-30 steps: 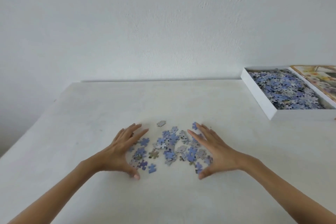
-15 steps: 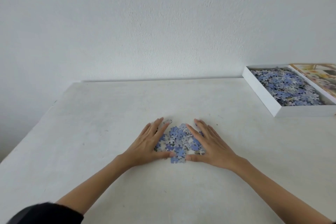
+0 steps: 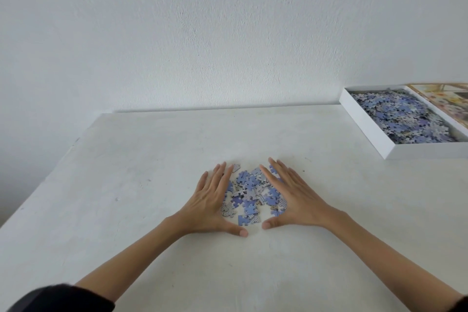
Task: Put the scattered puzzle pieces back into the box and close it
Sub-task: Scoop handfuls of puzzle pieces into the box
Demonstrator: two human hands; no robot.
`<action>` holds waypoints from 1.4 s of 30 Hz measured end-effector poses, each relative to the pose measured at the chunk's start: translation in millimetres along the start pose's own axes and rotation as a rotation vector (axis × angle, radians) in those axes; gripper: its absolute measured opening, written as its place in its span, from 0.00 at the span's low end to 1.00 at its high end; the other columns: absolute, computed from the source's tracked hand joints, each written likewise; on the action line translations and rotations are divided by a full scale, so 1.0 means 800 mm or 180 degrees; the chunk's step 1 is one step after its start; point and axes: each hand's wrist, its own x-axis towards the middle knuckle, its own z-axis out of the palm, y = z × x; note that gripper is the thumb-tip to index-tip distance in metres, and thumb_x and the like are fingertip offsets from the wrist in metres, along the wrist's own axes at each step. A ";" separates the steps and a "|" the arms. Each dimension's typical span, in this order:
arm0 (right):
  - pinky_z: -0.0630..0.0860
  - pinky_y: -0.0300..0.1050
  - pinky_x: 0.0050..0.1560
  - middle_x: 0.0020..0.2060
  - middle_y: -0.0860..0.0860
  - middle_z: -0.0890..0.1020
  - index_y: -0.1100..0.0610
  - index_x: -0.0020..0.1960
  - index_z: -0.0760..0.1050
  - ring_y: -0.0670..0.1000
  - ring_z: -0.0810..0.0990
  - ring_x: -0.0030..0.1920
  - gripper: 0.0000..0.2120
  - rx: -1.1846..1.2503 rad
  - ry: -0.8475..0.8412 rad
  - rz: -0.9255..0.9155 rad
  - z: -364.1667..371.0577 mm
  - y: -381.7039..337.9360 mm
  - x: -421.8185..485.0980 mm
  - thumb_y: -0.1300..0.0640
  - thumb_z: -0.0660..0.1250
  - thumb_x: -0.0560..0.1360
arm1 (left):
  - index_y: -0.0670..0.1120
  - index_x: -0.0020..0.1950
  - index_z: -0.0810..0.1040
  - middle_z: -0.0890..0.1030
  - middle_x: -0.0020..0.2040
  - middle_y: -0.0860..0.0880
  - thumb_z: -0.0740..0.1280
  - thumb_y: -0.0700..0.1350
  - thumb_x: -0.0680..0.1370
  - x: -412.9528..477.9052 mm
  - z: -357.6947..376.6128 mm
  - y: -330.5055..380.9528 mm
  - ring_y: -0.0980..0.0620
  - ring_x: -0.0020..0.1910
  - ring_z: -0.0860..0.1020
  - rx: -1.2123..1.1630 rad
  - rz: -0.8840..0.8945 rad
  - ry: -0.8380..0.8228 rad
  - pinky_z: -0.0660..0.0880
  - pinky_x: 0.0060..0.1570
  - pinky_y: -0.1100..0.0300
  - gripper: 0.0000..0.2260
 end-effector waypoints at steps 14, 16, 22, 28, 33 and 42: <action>0.53 0.38 0.67 0.70 0.46 0.61 0.50 0.75 0.50 0.44 0.57 0.69 0.50 0.0321 0.0486 -0.0187 -0.002 0.008 0.026 0.23 0.52 0.61 | 0.48 0.76 0.43 0.54 0.76 0.53 0.58 0.76 0.61 0.032 -0.007 -0.004 0.58 0.74 0.50 -0.0547 0.0077 0.0331 0.45 0.74 0.58 0.54; 0.55 0.36 0.64 0.67 0.46 0.63 0.50 0.74 0.53 0.42 0.58 0.66 0.47 0.0404 0.0562 -0.0171 -0.001 0.009 0.027 0.25 0.55 0.62 | 0.49 0.76 0.48 0.59 0.73 0.53 0.62 0.74 0.62 0.032 -0.007 -0.004 0.57 0.72 0.57 -0.0733 0.0052 0.0440 0.54 0.72 0.59 0.51; 0.50 0.39 0.69 0.74 0.41 0.51 0.44 0.74 0.43 0.38 0.49 0.71 0.49 0.0581 0.0379 -0.0370 -0.001 0.012 0.033 0.25 0.58 0.61 | 0.49 0.75 0.53 0.63 0.69 0.54 0.64 0.73 0.62 0.035 -0.005 -0.007 0.57 0.68 0.62 -0.0726 0.0071 0.0583 0.57 0.68 0.63 0.49; 0.53 0.38 0.68 0.70 0.42 0.62 0.47 0.72 0.59 0.36 0.54 0.67 0.40 0.0508 0.0525 -0.0419 0.000 0.007 0.045 0.29 0.58 0.66 | 0.50 0.72 0.61 0.68 0.62 0.54 0.61 0.73 0.65 0.034 0.001 -0.011 0.58 0.60 0.67 -0.0492 0.0126 0.0976 0.62 0.59 0.62 0.42; 0.68 0.39 0.58 0.58 0.42 0.68 0.46 0.63 0.70 0.39 0.64 0.60 0.31 0.0916 0.0866 -0.0416 0.007 0.017 0.043 0.29 0.59 0.67 | 0.52 0.68 0.67 0.68 0.58 0.55 0.63 0.68 0.68 0.034 0.000 -0.016 0.58 0.56 0.68 -0.0596 0.0162 0.0977 0.63 0.56 0.61 0.34; 0.50 0.39 0.69 0.72 0.41 0.59 0.44 0.72 0.57 0.39 0.52 0.71 0.33 0.0482 0.0360 -0.0683 0.003 0.016 0.055 0.34 0.58 0.71 | 0.51 0.76 0.50 0.55 0.74 0.55 0.61 0.74 0.64 0.016 -0.003 -0.034 0.60 0.72 0.52 -0.0153 0.0469 0.0383 0.46 0.69 0.63 0.48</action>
